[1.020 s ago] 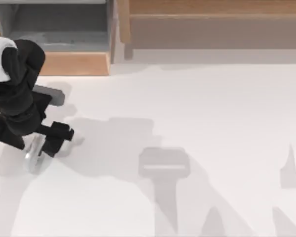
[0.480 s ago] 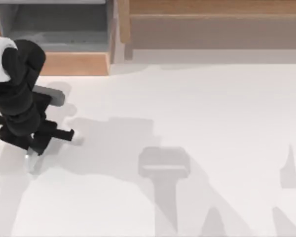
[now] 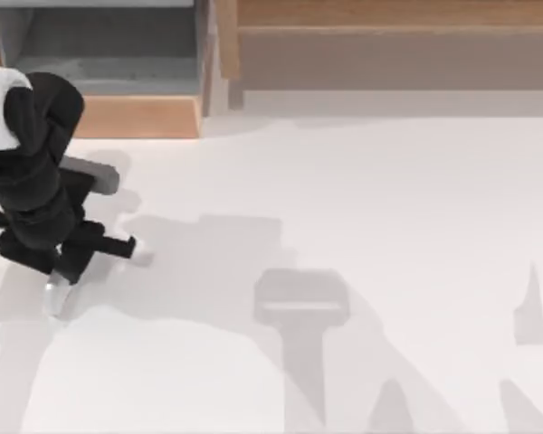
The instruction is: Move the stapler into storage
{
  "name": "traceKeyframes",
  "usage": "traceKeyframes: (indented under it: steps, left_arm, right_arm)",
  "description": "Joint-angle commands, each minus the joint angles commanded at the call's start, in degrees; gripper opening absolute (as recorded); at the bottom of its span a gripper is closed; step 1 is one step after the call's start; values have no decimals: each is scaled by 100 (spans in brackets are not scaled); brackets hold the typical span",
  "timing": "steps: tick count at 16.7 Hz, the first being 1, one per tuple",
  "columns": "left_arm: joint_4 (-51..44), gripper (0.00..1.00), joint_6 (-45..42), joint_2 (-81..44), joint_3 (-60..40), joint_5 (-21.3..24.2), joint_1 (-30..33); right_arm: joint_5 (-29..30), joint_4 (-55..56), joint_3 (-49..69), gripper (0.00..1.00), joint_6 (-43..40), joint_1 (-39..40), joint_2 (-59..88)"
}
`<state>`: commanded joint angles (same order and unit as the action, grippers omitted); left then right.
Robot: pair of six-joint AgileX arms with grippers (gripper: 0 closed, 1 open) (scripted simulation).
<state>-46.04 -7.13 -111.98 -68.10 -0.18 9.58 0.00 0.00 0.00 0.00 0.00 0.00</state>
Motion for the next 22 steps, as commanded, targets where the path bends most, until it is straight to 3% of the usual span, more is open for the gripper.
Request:
traceKeyframes:
  steps: [13, 17, 22]
  left_arm:
    - [-744, 0, -238, 318, -682, 57, -73]
    - [-1301, 0, -842, 250, -1994, 183, -421]
    - [-2261, 0, -1514, -455, -4359, 281, -1221]
  right_arm:
    - [0, 0, 0, 100, 0, 0, 0]
    - [0, 0, 0, 100, 0, 0, 0]
    - [0, 0, 0, 100, 0, 0, 0]
